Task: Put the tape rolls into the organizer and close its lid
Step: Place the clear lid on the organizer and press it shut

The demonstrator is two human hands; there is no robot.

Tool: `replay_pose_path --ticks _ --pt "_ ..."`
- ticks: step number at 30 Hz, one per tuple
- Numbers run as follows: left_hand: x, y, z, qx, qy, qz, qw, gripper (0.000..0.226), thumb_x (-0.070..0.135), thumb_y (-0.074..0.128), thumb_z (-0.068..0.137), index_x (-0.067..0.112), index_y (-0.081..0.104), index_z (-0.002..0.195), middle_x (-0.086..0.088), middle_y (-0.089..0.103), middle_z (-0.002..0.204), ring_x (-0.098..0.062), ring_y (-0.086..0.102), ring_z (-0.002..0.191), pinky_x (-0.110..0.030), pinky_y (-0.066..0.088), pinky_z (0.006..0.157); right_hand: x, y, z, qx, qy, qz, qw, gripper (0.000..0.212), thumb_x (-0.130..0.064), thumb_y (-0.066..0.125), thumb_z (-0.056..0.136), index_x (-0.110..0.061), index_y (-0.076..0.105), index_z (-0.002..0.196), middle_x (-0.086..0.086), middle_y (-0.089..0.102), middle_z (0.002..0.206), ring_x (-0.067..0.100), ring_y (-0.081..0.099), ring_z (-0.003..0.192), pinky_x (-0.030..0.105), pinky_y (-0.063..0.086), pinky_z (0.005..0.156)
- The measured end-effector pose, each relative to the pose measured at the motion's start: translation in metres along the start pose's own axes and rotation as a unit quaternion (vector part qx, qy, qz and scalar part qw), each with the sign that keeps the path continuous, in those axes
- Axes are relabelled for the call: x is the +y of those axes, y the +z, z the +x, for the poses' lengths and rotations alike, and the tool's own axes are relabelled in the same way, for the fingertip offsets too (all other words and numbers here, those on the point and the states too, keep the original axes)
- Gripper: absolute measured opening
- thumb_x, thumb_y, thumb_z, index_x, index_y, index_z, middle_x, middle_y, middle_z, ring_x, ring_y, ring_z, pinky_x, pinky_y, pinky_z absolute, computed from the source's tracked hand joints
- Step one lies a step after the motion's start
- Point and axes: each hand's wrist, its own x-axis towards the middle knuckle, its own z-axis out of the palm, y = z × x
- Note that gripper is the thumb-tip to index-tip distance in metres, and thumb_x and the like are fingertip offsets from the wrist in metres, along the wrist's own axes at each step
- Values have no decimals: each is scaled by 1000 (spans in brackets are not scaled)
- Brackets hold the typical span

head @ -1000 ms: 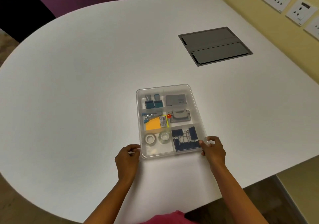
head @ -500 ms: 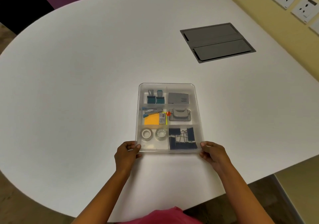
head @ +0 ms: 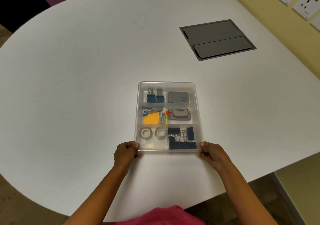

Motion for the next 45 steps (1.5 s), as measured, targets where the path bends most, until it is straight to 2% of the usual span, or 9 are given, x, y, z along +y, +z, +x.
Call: replay_pose_path --ticks 4,7,11,15,19,28,36,41,45 --pt "0 -1 8 -25 -32 -1 999 19 4 58 89 3 64 71 -8 60 72 -17 64 55 -48 52 94 0 0 0 -7 -8 -22 1000 20 5 55 92 -4 63 76 10 55 74 19 52 67 29 50 62" --pt "-2 0 11 -32 -41 8 999 25 3 55 90 3 60 65 -9 55 66 -7 61 40 -48 51 94 -1 -1 0 -8 -13 -35 999 21 5 55 92 -5 61 75 10 54 73 18 51 66 29 50 61" --pt "-2 1 13 -28 -41 26 998 29 1 52 89 7 55 61 -8 49 62 -15 56 48 -45 53 86 -2 0 0 -10 -19 -55 998 20 3 56 92 -6 60 74 9 54 71 17 52 64 27 51 59" --pt "0 -6 11 -55 -27 24 998 23 3 56 89 8 60 67 -7 53 66 -17 53 62 -28 52 66 -6 0 0 9 -40 -133 990 16 -2 62 89 -4 60 74 15 57 75 21 54 65 32 54 66" --pt "10 -12 13 -62 -6 40 997 6 12 61 88 8 66 88 -8 63 80 -21 59 75 -29 51 71 -22 9 5 100 -151 -307 934 19 -17 68 87 -2 61 96 17 65 93 32 62 85 46 53 88" --pt "81 8 70 -63 44 87 993 13 17 59 91 5 61 96 -17 63 98 -29 59 88 -42 52 83 -114 62 41 93 -237 -448 857 37 -23 67 88 -1 56 115 18 62 119 33 59 108 36 47 92" --pt "151 32 136 -52 80 121 988 31 24 59 90 -3 60 107 -16 60 101 -29 58 90 -42 52 86 -190 102 88 85 -254 -420 867 32 -28 66 88 1 63 104 20 68 110 36 65 100 42 51 95" --pt "180 37 162 -73 77 127 986 28 25 59 90 1 61 104 -15 60 101 -26 57 90 -28 51 69 -214 112 110 42 -244 -409 878 31 -26 65 90 5 67 88 22 69 94 35 67 88 47 53 94" --pt "188 39 170 -82 79 136 984 23 26 59 90 4 59 98 -14 59 101 -26 56 90 -25 49 66 -221 112 122 12 -206 -416 886 28 -22 63 91 4 62 80 17 61 82 28 60 77 44 52 93"
